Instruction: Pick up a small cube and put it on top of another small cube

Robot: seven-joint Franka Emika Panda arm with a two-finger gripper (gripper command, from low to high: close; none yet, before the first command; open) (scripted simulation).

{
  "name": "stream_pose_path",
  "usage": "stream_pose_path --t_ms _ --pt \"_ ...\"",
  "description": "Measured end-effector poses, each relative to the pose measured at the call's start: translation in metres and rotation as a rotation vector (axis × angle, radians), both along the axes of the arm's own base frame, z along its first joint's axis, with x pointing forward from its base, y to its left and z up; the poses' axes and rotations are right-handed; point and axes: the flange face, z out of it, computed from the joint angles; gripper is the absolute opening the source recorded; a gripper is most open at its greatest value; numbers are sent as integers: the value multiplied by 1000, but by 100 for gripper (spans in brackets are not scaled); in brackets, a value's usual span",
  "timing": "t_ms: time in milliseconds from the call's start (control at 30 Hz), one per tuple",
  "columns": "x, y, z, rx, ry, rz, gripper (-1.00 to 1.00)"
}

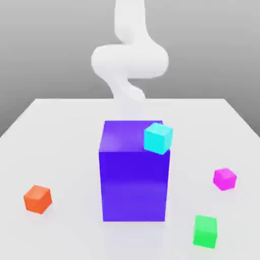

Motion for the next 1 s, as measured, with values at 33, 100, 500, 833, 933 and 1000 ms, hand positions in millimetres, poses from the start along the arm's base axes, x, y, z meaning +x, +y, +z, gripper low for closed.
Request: stream_pose_path --t_ms 33,100,500,833,933,1000 --pt "12 19 -25 -11 36 9 0" --pt "29 54 -74 -31 105 28 0" --pt "-30 216 -363 -109 498 200 0" --pt "-147 262 -481 -101 713 319 0" --pt "-147 264 -495 -95 714 318 0" --pt "-147 264 -505 -95 715 318 0"
